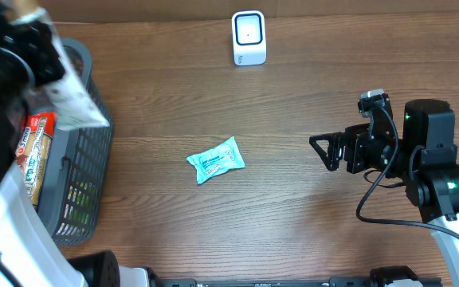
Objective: Scan the item barcode
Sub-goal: 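Lift the white tube out and place it beside the wipes pack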
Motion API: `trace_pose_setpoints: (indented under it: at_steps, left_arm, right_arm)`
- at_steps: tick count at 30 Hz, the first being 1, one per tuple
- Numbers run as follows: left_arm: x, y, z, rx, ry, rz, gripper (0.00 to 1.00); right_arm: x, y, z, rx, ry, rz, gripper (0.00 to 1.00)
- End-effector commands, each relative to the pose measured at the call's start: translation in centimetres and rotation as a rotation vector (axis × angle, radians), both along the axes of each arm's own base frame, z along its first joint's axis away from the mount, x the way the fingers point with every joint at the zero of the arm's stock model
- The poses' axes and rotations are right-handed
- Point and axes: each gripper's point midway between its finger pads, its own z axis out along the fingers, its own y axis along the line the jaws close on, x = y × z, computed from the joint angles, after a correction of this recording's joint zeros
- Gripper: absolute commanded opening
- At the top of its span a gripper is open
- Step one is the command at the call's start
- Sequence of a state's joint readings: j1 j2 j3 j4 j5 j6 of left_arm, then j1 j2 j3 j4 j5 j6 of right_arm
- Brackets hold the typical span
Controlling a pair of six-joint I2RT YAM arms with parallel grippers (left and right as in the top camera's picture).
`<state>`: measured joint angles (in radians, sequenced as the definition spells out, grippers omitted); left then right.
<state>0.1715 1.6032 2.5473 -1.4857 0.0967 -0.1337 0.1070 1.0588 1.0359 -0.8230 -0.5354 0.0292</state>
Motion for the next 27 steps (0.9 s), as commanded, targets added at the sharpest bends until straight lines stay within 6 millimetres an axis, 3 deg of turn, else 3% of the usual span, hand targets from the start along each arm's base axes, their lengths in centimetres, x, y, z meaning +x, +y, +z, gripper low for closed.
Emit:
trace_pose_setpoints:
  at_steps: [1, 7, 8, 12, 16, 19, 20, 27]
  left_arm:
    - [1.2, -3.2, -3.1, -0.078, 0.117, -0.026, 0.04]
    - [3.0, -7.7, -13.4, -0.077, 0.481, -0.061, 0.04]
    - [3.5, -8.7, -17.5, -0.056, 0.604, -0.057, 0.05]
    - [4.0, -10.6, -25.5, -0.021, 0.806, -0.068, 0.04]
    - [4.1, -11.3, -32.6, 0.062, 0.910, -0.047, 0.04]
    - [4.0, -11.4, -36.9, 0.118, 0.930, -0.047, 0.04]
    - [4.2, -11.4, -39.3, 0.158, 0.914, -0.069, 0.04]
    - [4.6, -11.7, -44.4, 0.169, 0.850, -0.104, 0.04]
  right_arm:
    - [0.4, 0.0, 1.1, -0.012, -0.037, -0.004, 1.00]
    - [0.4, 0.0, 1.1, -0.012, -0.037, -0.004, 1.00]
    - [0.4, 0.0, 1.1, -0.012, -0.037, -0.004, 1.00]
    - [0.4, 0.0, 1.0, -0.012, -0.037, -0.004, 1.00]
    - [0.4, 0.0, 1.0, -0.012, -0.037, -0.004, 1.00]
    - [0.4, 0.0, 1.0, -0.012, -0.036, -0.004, 1.00]
    - [0.4, 0.0, 1.0, -0.012, -0.037, -0.004, 1.00]
    - [0.6, -0.4, 0.9, -0.028, -0.038, -0.020, 1.00]
